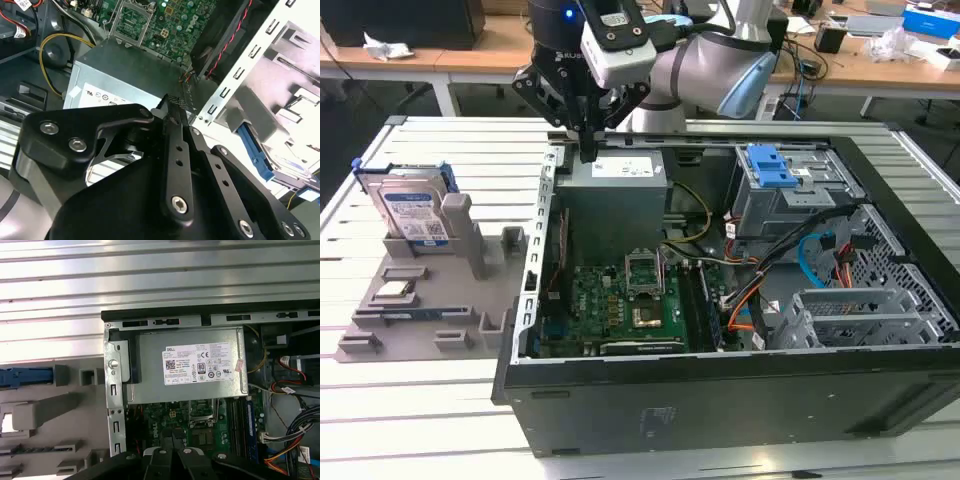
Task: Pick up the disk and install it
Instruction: 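Reach for the disk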
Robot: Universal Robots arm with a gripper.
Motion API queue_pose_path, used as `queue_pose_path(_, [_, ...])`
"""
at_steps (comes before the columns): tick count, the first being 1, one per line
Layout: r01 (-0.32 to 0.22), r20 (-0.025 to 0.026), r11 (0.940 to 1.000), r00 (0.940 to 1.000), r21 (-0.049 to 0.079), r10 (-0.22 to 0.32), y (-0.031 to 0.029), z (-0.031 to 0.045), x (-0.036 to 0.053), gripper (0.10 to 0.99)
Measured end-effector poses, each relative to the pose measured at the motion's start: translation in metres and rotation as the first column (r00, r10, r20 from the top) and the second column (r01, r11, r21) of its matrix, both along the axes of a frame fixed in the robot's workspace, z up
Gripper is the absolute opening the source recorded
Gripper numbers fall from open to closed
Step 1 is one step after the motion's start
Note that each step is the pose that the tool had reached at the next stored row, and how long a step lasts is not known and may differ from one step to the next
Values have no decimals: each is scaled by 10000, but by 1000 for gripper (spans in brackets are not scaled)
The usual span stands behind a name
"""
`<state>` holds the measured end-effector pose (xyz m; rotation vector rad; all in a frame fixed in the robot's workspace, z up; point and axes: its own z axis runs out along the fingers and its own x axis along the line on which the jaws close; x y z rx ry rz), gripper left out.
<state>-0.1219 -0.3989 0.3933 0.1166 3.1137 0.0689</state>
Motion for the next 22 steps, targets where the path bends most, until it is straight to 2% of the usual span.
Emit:
queue_pose_path(4, [1,0,10000,10000,0,-1,0,0,-25,106])
queue_pose_path(9, [0,0,10000,10000,0,0,0,0,-113,106])
queue_pose_path(10, [-1,0,10000,10000,0,1,0,0,-142,106])
queue_pose_path(11, [1,0,10000,10000,0,-1,0,0,-218,106])
queue_pose_path(13, [0,0,10000,10000,-1,0,0,0,-310,106])
queue_pose_path(22, [0,0,10000,10000,0,0,0,0,-485,106])
